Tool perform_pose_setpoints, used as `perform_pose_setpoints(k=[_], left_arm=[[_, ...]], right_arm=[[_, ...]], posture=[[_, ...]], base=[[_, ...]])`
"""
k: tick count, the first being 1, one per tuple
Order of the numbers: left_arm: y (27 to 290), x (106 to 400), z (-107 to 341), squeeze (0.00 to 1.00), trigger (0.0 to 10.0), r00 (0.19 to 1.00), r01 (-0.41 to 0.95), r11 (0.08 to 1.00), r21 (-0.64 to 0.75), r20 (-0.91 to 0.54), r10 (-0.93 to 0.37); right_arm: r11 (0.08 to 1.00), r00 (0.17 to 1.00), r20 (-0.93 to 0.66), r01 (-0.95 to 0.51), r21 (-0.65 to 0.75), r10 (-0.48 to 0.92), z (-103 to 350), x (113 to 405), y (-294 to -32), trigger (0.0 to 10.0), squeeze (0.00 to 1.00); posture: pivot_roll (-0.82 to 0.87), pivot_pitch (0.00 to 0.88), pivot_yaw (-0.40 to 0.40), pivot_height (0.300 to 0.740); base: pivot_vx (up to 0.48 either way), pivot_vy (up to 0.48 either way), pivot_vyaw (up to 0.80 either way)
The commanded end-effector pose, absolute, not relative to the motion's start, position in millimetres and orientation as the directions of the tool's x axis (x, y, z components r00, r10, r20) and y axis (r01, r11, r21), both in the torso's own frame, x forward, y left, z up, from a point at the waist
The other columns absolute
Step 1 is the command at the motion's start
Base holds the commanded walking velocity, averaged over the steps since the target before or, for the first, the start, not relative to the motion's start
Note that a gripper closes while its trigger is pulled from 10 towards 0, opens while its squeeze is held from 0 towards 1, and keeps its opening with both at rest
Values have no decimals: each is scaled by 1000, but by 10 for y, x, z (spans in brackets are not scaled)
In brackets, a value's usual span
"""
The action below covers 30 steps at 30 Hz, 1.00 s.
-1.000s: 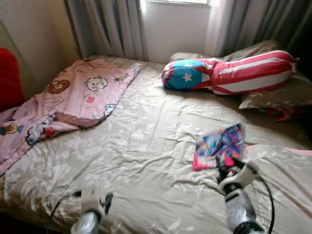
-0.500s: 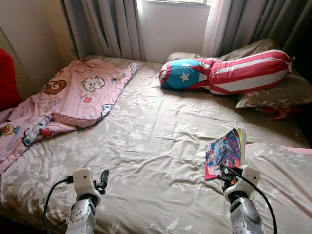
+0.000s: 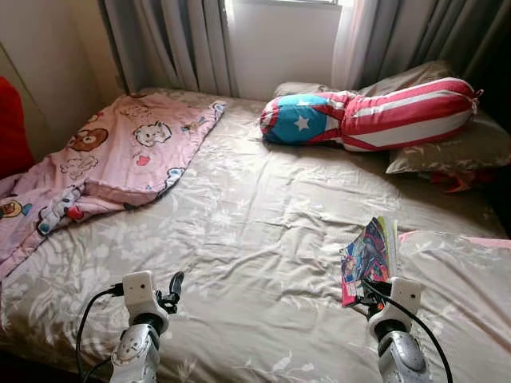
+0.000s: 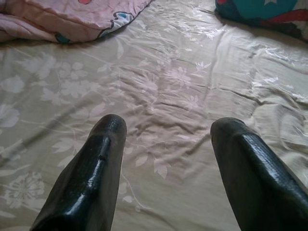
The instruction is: Clean up the room
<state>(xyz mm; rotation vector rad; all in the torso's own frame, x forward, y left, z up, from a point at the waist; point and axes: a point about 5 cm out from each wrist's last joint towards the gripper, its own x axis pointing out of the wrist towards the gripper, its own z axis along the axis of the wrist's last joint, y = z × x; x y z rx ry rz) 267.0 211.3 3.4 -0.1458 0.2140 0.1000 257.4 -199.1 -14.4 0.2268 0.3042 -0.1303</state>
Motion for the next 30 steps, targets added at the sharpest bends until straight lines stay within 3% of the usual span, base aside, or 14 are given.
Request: perform_pose_setpoints(k=[1, 30], left_arm=[[2140, 2678, 64, 0, 10000, 975, -112, 985, -132, -204, 84], [2094, 2697, 70, 0, 10000, 977, -86, 989, -123, -206, 60]], right_arm=[[970, 955, -274, 165, 181, -111, -83, 2612, -2029, 10000, 0], [972, 947, -293, 180, 149, -130, -99, 2611, -2040, 10000, 0]], posture=[[-39, 0, -58, 693], [-32, 0, -63, 650]], base=[[0, 0, 0], [0, 0, 0]])
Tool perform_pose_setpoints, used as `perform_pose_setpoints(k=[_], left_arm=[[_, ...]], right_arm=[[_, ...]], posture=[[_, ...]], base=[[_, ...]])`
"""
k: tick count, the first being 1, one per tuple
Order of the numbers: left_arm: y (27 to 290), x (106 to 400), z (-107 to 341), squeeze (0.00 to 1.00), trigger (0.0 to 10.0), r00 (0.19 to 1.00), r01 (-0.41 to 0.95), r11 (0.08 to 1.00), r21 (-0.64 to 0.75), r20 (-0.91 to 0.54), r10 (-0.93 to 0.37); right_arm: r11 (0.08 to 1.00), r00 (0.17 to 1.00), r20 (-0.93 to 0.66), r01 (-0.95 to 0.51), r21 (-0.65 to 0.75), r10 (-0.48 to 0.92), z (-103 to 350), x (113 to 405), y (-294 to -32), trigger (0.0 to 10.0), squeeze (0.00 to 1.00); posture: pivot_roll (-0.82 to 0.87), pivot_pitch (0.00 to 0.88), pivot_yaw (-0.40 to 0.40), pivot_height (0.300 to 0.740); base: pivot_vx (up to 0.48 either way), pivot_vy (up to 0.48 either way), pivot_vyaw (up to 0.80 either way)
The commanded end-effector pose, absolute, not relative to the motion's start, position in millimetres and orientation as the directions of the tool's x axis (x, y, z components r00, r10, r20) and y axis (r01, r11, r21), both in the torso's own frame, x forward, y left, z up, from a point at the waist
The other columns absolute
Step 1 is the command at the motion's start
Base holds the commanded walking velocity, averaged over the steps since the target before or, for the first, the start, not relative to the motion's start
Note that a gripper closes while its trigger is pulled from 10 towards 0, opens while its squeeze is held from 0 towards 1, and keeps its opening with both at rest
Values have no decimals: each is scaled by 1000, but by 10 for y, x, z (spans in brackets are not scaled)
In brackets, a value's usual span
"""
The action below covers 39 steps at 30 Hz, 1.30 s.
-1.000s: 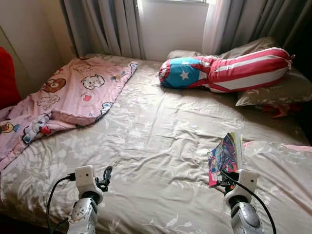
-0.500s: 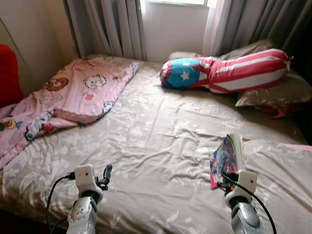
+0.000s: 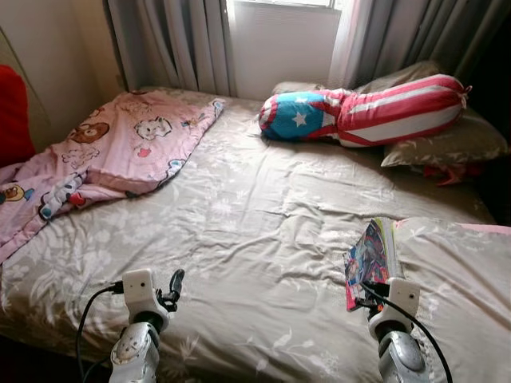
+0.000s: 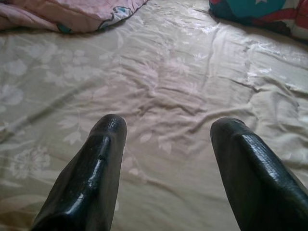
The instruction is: Clean up the room
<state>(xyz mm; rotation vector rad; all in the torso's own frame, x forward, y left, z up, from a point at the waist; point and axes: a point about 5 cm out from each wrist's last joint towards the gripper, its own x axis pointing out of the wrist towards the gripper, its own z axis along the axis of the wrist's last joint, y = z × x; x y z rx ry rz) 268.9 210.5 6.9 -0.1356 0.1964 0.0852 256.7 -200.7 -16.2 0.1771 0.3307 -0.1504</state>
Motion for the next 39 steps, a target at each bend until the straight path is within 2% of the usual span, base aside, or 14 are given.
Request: perform_pose_setpoints(k=[1, 23, 39], left_arm=[[2094, 2698, 72, 0, 10000, 977, -87, 989, -123, -206, 60], [2107, 2673, 53, 0, 10000, 974, -92, 990, -111, -219, 66], [2125, 2648, 49, 0, 10000, 974, -100, 989, -106, -216, 75]], right_arm=[[972, 947, -292, 182, 150, -132, -98, 2610, -2042, 10000, 0], [969, 947, -289, 191, 160, -139, -83, 2632, -2049, 10000, 0], [965, 946, -292, 197, 175, -140, -84, 2641, -2033, 10000, 0]], posture=[[-31, 0, -64, 650], [-25, 0, -69, 650], [-19, 0, -70, 650]], base=[[0, 0, 0], [0, 0, 0], [263, 0, -200]])
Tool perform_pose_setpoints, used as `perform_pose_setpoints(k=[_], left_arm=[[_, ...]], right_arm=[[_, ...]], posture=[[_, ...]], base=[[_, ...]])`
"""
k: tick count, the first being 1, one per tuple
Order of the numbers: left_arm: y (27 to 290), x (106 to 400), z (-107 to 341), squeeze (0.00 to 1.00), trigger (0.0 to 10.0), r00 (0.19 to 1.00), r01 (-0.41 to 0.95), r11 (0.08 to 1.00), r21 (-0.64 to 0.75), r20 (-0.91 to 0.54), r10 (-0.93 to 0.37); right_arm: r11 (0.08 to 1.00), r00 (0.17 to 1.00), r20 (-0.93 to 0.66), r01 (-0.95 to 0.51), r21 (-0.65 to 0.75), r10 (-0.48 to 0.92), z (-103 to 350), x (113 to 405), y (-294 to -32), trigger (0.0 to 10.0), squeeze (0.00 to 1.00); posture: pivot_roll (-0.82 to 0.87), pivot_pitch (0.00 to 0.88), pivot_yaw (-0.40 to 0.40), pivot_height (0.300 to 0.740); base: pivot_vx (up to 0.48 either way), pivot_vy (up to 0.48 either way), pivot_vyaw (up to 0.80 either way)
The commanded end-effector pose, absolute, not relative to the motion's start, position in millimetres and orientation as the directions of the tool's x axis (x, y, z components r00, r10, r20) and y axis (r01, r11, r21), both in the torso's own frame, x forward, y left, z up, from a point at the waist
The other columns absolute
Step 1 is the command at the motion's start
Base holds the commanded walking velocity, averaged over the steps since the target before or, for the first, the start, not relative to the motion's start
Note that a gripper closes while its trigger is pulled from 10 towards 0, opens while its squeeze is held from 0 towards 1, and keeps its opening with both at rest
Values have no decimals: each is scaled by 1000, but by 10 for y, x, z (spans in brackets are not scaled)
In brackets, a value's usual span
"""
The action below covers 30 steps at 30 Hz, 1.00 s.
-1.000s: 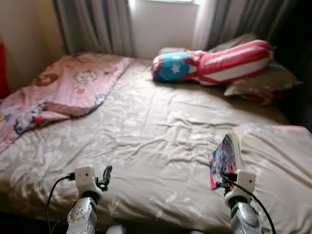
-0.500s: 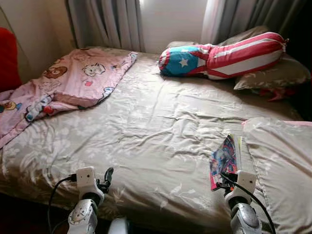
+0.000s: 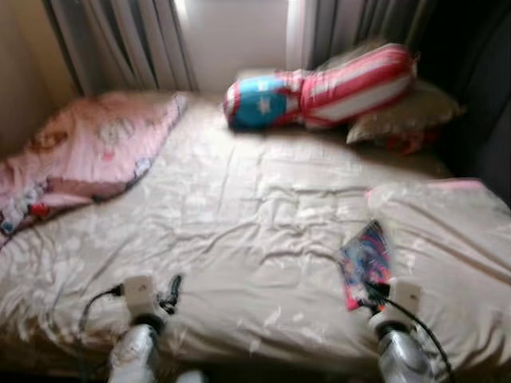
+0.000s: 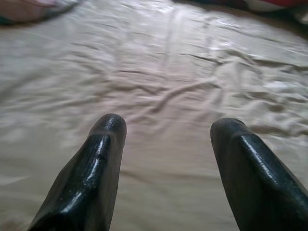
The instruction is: Clean up the room
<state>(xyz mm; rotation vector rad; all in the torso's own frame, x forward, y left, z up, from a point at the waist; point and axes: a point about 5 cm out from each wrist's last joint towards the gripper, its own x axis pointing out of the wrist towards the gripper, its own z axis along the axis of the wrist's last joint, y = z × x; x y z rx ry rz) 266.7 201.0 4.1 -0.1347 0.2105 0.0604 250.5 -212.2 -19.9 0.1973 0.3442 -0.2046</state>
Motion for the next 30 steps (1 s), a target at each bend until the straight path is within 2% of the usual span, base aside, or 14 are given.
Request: perform_pose_setpoints(k=[1, 20, 30], left_arm=[[2126, 2646, 48, 0, 10000, 973, -100, 989, -106, -216, 75], [2147, 2636, 87, 0, 10000, 977, -88, 991, -98, -201, 67], [2264, 2580, 188, 0, 10000, 985, -72, 996, -61, -161, 61]], right_arm=[[965, 946, -293, 196, 175, -138, -86, 2640, -2028, 10000, 0], [979, 946, -324, 39, 202, 29, -31, 2807, -1832, 10000, 0], [925, 923, -355, -3, 380, 148, 100, 3061, -1568, 10000, 0]], posture=[[-19, 0, -70, 650], [-9, 0, -50, 650], [77, 67, -23, 650]], base=[[270, 0, 0], [0, 0, 0], [0, 0, 0]])
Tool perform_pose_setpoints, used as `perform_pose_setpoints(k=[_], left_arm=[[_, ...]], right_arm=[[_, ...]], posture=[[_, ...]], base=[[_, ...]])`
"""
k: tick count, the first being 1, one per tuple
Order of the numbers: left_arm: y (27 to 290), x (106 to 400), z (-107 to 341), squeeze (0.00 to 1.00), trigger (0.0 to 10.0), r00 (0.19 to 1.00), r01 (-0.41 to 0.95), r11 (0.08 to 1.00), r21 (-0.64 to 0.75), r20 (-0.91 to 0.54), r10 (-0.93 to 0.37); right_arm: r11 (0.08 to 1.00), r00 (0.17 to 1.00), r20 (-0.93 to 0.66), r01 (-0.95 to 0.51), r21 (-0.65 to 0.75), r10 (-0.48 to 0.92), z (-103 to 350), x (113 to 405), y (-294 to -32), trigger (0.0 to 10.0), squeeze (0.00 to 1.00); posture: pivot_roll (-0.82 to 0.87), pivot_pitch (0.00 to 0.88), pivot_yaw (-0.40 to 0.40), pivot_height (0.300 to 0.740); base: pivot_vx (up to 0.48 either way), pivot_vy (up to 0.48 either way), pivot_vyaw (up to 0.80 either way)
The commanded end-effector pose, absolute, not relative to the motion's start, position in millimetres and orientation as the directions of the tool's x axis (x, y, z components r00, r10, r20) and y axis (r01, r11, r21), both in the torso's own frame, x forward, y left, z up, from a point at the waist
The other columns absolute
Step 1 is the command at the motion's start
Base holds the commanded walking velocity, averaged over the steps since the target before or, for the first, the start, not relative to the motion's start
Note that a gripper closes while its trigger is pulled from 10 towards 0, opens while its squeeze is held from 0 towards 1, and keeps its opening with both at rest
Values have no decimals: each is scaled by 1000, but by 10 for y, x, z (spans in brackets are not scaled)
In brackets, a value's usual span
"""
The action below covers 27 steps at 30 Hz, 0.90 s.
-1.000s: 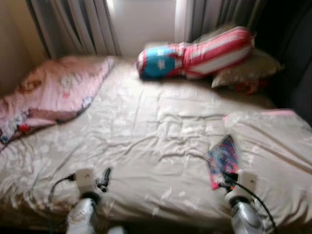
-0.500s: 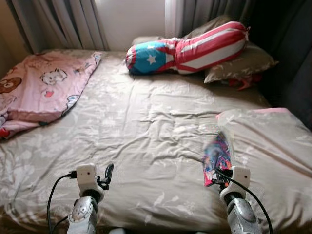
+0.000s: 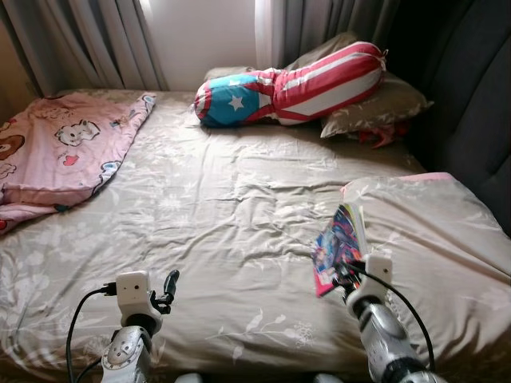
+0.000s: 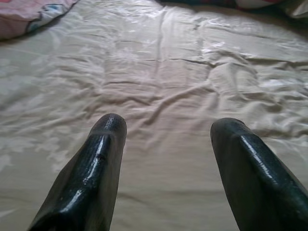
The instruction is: Clean up the room
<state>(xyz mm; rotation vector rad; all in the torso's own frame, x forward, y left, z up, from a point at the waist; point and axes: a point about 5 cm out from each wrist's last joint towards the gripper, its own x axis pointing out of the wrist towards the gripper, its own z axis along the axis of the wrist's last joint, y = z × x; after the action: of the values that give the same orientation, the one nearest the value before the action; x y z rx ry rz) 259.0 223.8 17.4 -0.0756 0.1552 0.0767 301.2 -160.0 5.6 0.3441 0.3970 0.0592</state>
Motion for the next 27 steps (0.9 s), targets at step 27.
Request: perform_pose_setpoints(k=[27], left_arm=[[2563, 2066, 323, 0, 10000, 965, 15, 997, 76, -262, 6]], right_arm=[[828, 792, -609, 315, 465, 41, -267, 2693, -2011, 10000, 0]], posture=[[148, 176, 88, 650]], base=[[0, 0, 0]])
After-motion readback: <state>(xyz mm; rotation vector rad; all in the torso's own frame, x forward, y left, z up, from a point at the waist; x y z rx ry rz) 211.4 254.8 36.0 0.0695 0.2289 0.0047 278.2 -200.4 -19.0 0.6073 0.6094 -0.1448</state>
